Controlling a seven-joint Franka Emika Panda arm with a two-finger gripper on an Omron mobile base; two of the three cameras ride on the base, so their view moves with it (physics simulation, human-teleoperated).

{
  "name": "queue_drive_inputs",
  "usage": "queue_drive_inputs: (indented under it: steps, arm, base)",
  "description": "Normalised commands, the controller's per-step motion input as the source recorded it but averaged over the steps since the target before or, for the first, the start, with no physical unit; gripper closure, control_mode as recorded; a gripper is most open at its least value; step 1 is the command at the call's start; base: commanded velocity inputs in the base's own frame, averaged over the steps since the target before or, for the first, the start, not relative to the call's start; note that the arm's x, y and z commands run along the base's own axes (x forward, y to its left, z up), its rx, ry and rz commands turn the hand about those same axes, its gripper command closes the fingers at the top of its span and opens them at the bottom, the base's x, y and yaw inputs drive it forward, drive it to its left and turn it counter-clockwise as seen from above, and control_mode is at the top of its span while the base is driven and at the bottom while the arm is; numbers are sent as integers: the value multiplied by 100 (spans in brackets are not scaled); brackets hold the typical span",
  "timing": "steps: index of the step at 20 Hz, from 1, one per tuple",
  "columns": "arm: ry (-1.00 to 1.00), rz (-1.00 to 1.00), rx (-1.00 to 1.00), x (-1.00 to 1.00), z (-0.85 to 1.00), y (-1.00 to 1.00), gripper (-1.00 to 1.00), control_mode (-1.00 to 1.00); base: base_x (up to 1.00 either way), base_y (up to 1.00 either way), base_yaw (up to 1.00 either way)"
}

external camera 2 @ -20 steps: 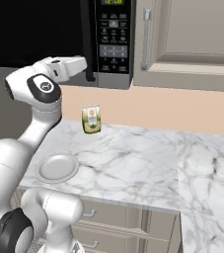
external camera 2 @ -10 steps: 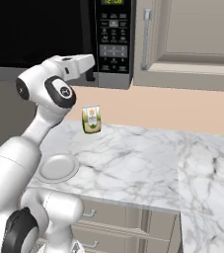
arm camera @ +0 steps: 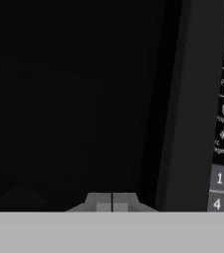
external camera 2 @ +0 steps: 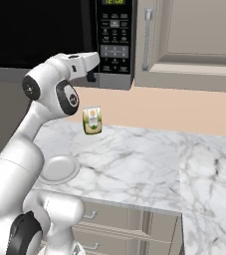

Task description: Pick the squash from the counter and place it in the microwave. Then turn on the microwave.

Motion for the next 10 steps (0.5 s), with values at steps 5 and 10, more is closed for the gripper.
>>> queue_drive_inputs:
  steps: [5, 10]
  arm:
    - [0, 11, 0, -52, 26, -9, 100, -100]
    - [0, 11, 0, -68, 10, -10, 100, -100]
  base:
    - [0, 0, 0]
    - [0, 0, 0]
